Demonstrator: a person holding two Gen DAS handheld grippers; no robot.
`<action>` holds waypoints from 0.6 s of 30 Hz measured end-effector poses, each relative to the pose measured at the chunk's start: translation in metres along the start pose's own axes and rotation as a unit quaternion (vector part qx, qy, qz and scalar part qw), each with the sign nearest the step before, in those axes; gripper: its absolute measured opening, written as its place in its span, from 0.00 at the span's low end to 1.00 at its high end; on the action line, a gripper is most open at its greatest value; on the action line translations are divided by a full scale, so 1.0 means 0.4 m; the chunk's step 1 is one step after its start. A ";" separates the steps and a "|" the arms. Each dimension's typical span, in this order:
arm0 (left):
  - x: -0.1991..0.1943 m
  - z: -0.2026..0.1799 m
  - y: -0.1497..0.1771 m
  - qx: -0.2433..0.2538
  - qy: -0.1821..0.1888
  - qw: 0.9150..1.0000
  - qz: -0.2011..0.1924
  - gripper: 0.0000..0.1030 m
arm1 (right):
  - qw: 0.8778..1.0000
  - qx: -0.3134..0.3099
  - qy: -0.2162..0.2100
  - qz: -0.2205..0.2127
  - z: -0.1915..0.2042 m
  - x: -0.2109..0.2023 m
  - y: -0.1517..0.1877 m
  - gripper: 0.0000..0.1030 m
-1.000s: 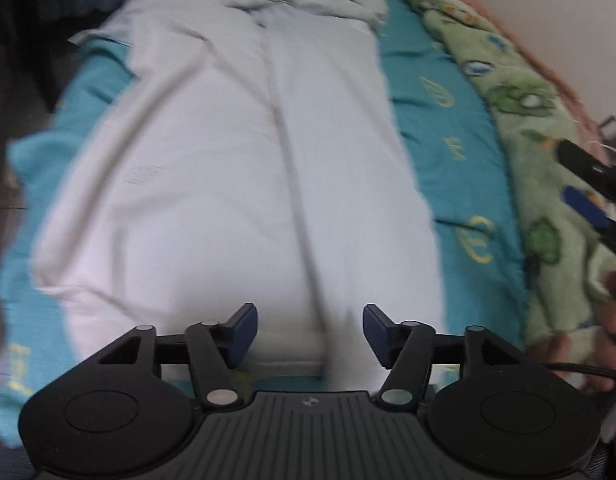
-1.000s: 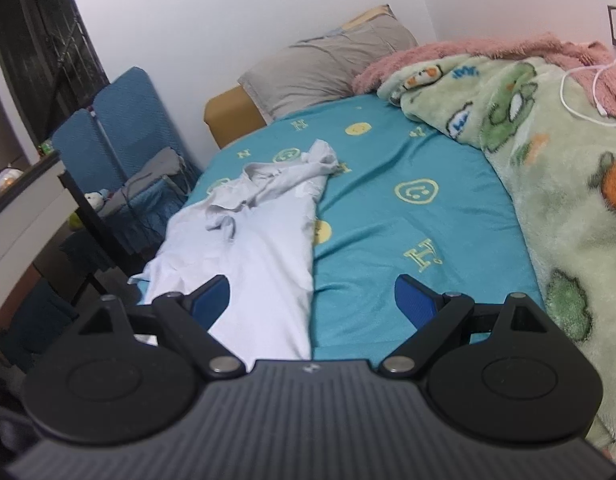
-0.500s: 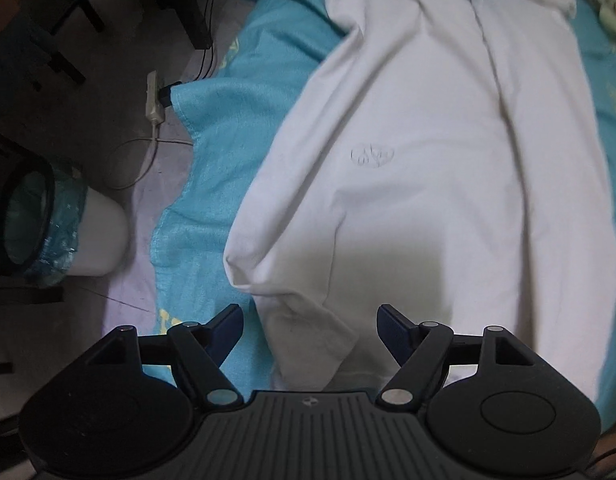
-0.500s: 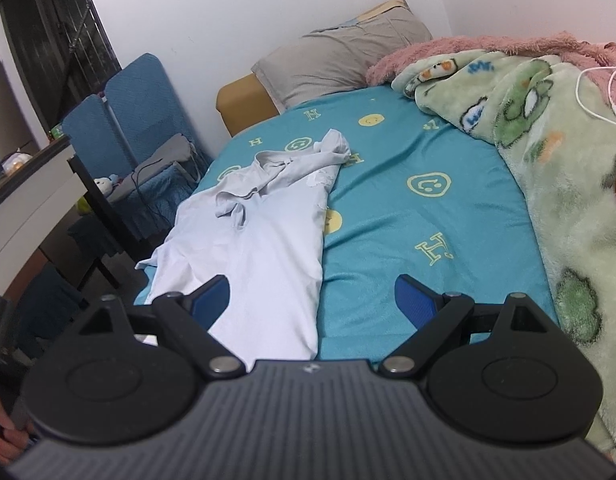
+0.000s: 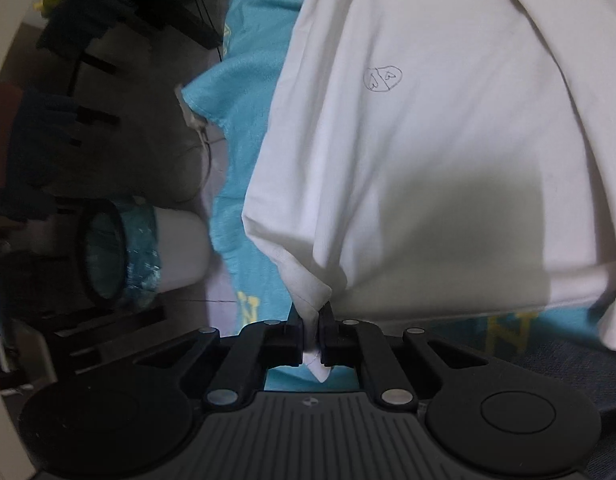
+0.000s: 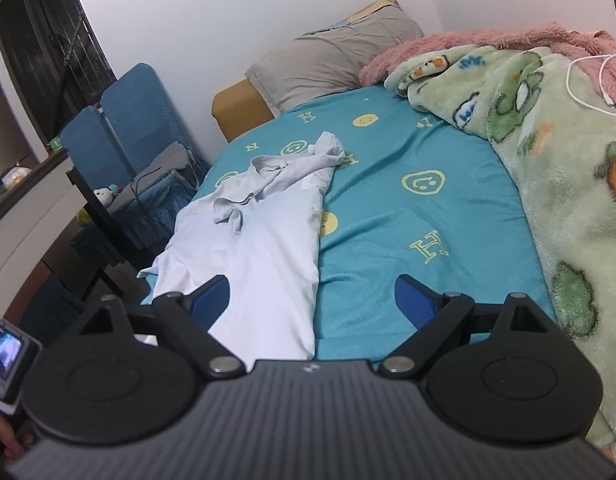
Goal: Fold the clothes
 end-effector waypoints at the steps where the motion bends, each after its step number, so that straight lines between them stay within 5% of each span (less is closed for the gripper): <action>1: -0.010 -0.003 0.004 0.002 -0.002 1.000 -0.012 0.11 | 1.000 -0.001 -0.001 0.000 0.001 -0.001 0.000 0.88; 3: -0.029 -0.008 0.011 0.007 -0.007 0.999 -0.035 0.20 | 1.000 -0.005 -0.002 -0.002 0.003 -0.004 -0.001 0.88; 5: -0.049 -0.014 0.018 0.012 -0.012 0.998 -0.058 0.52 | 1.000 -0.004 -0.004 -0.004 0.004 -0.005 -0.003 0.88; 8: -0.091 -0.022 0.027 0.016 0.003 0.993 -0.116 0.72 | 1.000 -0.003 -0.007 -0.008 0.006 -0.005 -0.007 0.88; 13: -0.183 -0.020 0.064 -0.007 0.056 0.977 -0.208 0.86 | 0.999 -0.023 0.004 -0.022 0.029 -0.015 -0.001 0.88; 18: -0.282 -0.015 0.103 -0.030 0.108 0.948 -0.297 0.92 | 0.997 -0.059 0.020 -0.051 0.070 -0.048 0.003 0.88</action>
Point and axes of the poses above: each gripper's, at about its wrist camera, not at the fingertips, and x roughly the way its jaws point, z to its left, y to its underside, the point moved 6 cm from there along x, roughly the way its jaws point, and after that the axes turned 11 degrees about z, right-handed, at the moved point
